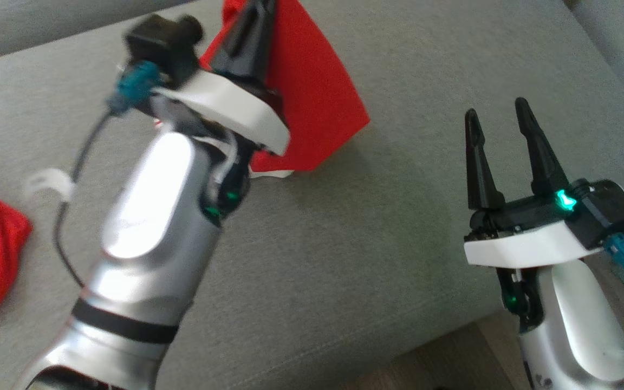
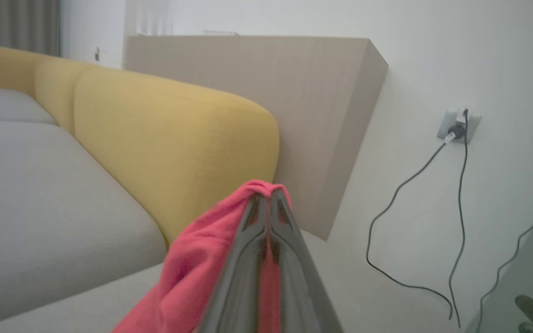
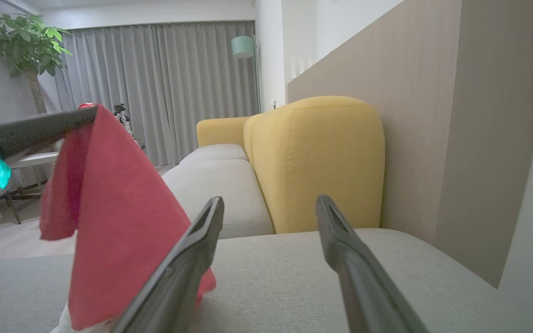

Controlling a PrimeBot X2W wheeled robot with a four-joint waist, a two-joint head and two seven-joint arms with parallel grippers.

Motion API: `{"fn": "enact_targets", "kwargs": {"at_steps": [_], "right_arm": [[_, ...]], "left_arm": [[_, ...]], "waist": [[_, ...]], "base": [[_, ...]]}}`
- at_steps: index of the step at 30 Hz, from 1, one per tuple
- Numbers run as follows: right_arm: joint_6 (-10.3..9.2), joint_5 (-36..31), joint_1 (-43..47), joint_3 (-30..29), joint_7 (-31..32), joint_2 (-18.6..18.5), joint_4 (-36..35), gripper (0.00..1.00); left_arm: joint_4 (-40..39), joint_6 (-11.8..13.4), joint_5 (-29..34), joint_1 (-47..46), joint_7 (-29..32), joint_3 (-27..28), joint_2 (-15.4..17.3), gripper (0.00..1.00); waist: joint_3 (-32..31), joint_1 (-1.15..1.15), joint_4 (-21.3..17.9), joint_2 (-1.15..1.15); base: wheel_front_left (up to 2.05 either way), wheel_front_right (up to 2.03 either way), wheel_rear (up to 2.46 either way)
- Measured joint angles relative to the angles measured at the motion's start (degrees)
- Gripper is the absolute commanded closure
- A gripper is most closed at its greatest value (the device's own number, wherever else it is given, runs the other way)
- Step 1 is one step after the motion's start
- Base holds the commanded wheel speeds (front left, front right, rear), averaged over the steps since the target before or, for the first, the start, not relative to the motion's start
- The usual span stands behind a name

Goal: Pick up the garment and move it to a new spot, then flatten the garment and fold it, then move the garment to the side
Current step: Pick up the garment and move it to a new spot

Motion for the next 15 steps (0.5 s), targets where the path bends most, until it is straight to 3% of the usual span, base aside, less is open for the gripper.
{"fn": "enact_targets", "kwargs": {"at_steps": [1,2,8,15], "right_arm": [[0.00,0.0,-0.4,0.2,0.0,0.0,0.0,0.00],[0.00,0.3,-0.6,0.4,0.0,0.0,-0.1,0.00],[0.00,1.0,-0.8,-0.6,0.0,0.0,-0.6,0.00],[0.00,-0.9,-0.7,-1.9,0.0,0.0,-0.8,0.00]], "left_arm": [[1.5,1.2,-1.4,-0.3,-0.7,-2.0,0.0,0.87],[3.0,2.2,-2.7,-0.9,-1.4,-4.0,0.0,0.00],[8.8,4.5,-8.3,-4.5,-5.2,-12.8,-0.2,0.00],[12.2,5.4,-8.8,-6.0,-7.1,-10.7,0.2,0.00]], "waist": [[0.4,0.00,-0.8,0.00],[0.8,0.00,-1.5,0.00],[2.9,0.00,-3.6,0.00],[2.5,0.00,0.0,0.00]], "base": [[0.00,0.00,0.00],[0.00,0.00,0.00],[0.00,0.00,0.00],[0.00,0.00,0.00]]}}
